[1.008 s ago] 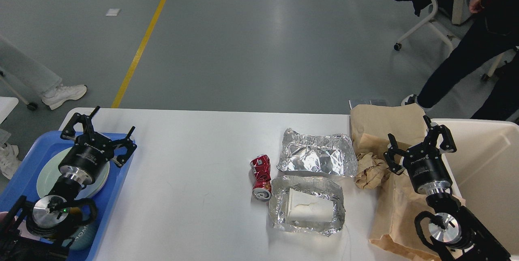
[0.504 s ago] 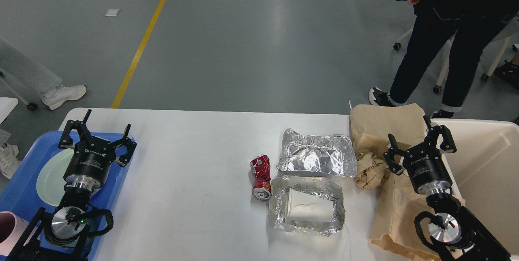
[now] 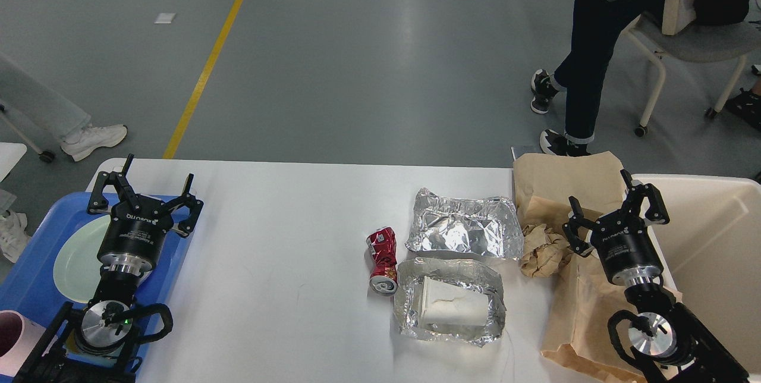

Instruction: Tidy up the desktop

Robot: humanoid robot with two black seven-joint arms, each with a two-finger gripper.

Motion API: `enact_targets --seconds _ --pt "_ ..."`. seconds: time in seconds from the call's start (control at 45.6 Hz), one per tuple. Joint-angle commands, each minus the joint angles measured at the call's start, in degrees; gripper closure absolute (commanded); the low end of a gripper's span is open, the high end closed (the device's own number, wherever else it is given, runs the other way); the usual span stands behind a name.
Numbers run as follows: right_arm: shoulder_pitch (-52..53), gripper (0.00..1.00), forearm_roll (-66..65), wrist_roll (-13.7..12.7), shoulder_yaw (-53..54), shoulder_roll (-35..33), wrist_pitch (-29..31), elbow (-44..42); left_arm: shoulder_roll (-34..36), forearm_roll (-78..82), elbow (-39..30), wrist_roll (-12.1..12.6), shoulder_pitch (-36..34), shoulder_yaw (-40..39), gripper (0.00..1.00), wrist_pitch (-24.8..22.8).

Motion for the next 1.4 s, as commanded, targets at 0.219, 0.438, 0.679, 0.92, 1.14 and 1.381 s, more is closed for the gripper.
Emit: enact_targets --seconds 0.219,0.438,0.679,0.92,1.14,1.381 --pt "0.00 0.00 0.00 0.00 0.00 0.00 0.00 -0.01 0.41 -1.14 2.65 0.12 -0.69 2.13 0.04 -1.15" --pt "0.00 0.00 0.00 0.00 0.00 0.00 0.00 -0.01 0.85 -0.70 3.87 -3.13 -0.43 3.54 0.04 -4.05" --pt "0.09 0.00 0.00 0.00 0.00 0.00 0.00 -0.10 0.76 -0.96 5.11 -2.96 -0.78 3.80 0.04 -4.67" --pt "0.09 0.00 0.00 0.00 0.00 -0.09 0.00 -0.18 0.93 -0.96 5.20 -2.43 -0.86 3.72 0.04 -5.02" --pt "0.09 0.00 0.00 0.00 0.00 0.00 0.00 -0.10 0.76 -1.05 5.11 -2.78 -0.69 3.89 0.04 -5.02" --pt "0.00 0.00 0.00 0.00 0.00 0.00 0.00 -0.10 0.84 -1.05 5.11 -2.78 -0.69 3.89 0.04 -5.02"
